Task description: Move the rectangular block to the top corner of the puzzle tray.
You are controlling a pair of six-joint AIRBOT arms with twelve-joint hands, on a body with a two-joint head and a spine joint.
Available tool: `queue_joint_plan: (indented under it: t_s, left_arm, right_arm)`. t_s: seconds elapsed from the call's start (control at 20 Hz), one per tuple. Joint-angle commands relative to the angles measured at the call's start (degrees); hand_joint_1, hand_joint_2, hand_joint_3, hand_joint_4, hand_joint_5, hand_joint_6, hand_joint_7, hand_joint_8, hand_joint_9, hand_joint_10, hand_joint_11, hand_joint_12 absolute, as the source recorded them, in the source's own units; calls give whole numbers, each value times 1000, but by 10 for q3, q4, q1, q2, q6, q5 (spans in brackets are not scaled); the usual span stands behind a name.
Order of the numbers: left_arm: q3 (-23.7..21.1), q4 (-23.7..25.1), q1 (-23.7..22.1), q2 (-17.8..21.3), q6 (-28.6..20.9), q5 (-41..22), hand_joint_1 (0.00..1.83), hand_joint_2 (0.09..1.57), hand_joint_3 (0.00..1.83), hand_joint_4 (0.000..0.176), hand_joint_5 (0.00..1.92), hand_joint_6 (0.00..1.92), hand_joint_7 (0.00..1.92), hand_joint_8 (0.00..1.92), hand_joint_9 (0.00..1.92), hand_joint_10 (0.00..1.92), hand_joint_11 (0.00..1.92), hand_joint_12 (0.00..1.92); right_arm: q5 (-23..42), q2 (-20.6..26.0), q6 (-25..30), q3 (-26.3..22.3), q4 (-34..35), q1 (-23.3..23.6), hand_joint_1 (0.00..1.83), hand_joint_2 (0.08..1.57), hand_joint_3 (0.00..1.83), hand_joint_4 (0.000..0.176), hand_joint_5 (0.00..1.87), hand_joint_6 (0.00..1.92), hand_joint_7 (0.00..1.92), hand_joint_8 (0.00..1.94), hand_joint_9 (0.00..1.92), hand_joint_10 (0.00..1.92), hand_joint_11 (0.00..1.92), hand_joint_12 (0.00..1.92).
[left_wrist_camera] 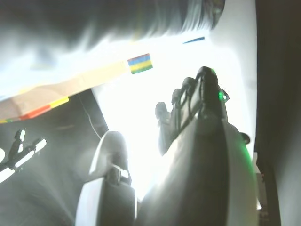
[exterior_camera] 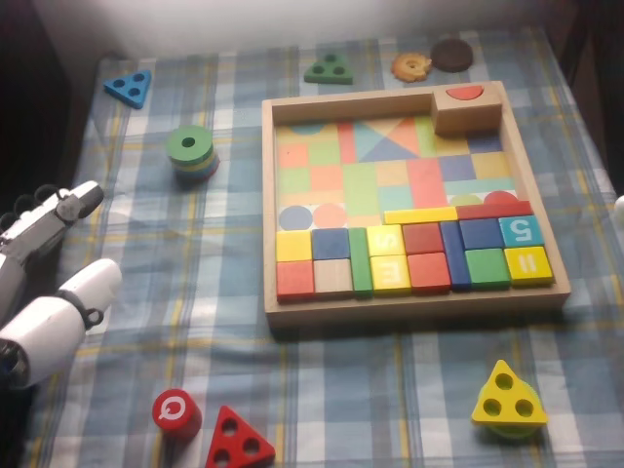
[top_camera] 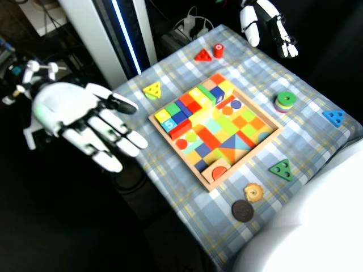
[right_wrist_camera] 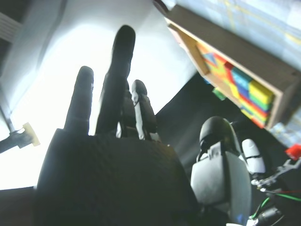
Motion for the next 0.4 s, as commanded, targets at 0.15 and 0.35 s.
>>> queue_joint_plan:
  t_s: [0.15, 0.35]
  left_arm:
    - [-1, 1, 2, 0, -2, -86, 592, 1371, 1, 54, 347, 2, 187, 3, 115, 6, 0, 111]
    - [0, -2, 2, -4, 5, -88, 565, 1378, 1, 55, 342, 1, 179, 0, 111, 1, 0, 6]
  right_arm:
    - [96, -23, 1, -6, 18, -10, 0, 1022, 0, 44, 189, 6, 131, 8, 44, 12, 16, 7]
    - [119, -33, 1, -14, 31, -17, 0, 1002, 0, 10, 196, 2, 142, 1, 47, 1, 0, 0]
